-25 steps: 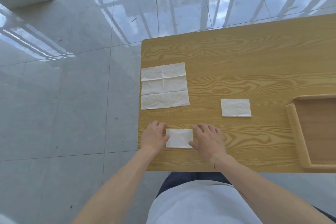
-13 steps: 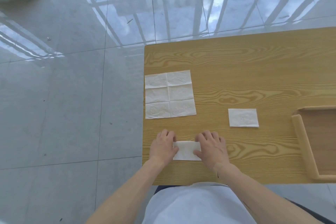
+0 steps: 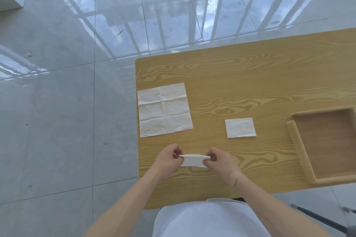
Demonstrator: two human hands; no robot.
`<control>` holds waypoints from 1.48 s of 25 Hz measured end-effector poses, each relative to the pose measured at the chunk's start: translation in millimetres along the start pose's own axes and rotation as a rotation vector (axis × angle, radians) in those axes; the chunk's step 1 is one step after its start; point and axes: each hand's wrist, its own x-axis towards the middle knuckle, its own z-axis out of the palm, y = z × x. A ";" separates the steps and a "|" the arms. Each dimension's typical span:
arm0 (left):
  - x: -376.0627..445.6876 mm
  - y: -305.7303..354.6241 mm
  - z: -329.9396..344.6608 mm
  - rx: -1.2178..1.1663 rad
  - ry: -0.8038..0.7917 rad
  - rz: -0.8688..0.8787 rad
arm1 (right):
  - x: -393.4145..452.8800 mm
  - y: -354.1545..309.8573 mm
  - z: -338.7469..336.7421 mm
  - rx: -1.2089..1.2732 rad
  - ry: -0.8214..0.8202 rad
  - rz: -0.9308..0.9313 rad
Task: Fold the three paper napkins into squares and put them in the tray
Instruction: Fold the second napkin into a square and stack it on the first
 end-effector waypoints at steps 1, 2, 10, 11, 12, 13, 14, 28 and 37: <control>2.9 7.4 3.5 -0.049 -0.018 -0.020 | -1.3 4.7 -9.4 0.119 -0.007 0.026; 6.8 16.5 9.2 -0.097 -0.031 -0.032 | -2.6 10.3 -20.8 0.203 -0.009 0.039; 35.5 95.2 75.2 -0.564 -0.142 -0.124 | 0.3 56.1 -111.2 0.505 0.061 0.098; 38.4 102.1 82.3 -0.584 -0.135 -0.134 | 3.3 59.8 -119.7 0.520 0.061 0.100; 41.6 108.6 89.5 -0.586 -0.110 -0.142 | 6.7 63.3 -128.1 0.528 0.063 0.102; 44.3 114.0 95.1 -0.578 -0.074 -0.146 | 9.9 66.2 -135.2 0.537 0.069 0.106; 46.8 118.9 99.3 -0.563 -0.032 -0.146 | 14.0 68.4 -140.6 0.549 0.078 0.110; 92.7 142.1 119.5 -0.343 0.289 -0.153 | 69.7 85.6 -164.6 0.396 0.148 0.164; 98.6 135.0 123.0 -0.249 0.312 -0.142 | 70.0 86.6 -161.8 0.371 0.194 0.189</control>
